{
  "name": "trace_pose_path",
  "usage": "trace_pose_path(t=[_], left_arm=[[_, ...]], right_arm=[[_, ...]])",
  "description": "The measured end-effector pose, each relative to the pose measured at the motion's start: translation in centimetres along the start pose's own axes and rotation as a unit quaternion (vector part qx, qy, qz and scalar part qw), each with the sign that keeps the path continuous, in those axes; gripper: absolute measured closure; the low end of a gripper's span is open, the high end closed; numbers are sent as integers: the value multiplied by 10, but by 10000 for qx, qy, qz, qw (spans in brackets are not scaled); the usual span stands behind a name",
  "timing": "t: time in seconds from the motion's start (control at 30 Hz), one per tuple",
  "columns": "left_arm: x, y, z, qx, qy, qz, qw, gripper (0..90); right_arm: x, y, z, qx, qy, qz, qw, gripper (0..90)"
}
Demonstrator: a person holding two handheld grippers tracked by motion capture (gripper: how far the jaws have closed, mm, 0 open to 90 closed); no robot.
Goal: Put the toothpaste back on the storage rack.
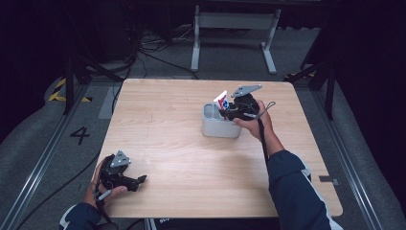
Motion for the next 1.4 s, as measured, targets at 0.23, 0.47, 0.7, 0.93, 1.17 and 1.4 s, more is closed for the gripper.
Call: trace_pose_path(t=[0.23,0.47,0.7,0.93,1.17,1.4], left_arm=[[0,0,0,1,1,-2,10000,17],[0,0,0,1,0,0,10000,17],[0,0,0,-1,0,-1,10000,17],[0,0,0,1,1,-2,10000,17],[0,0,0,3,1,-3,10000,17],[0,0,0,0,0,0,10000,17]], right_arm=[[-10,-8,-1,51,-82,309,9995,572],[-10,-11,-2,-91,-68,355,9993,545],[-8,-10,-3,-142,-97,329,9993,515],[-3,-8,-3,-205,-110,237,9994,452],[4,-7,-3,-217,-235,202,9993,384],[11,-7,-3,-243,-311,182,9991,339]])
Point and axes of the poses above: each handheld gripper's, and its own axes: x roughly backward along the jaws, y roughly out of its top, z roughly to its left, the point moved 7 cm from there along -x, roughly forward along the jaws, and after that the axes turned 1 degree about y, right-handed, at the moved point
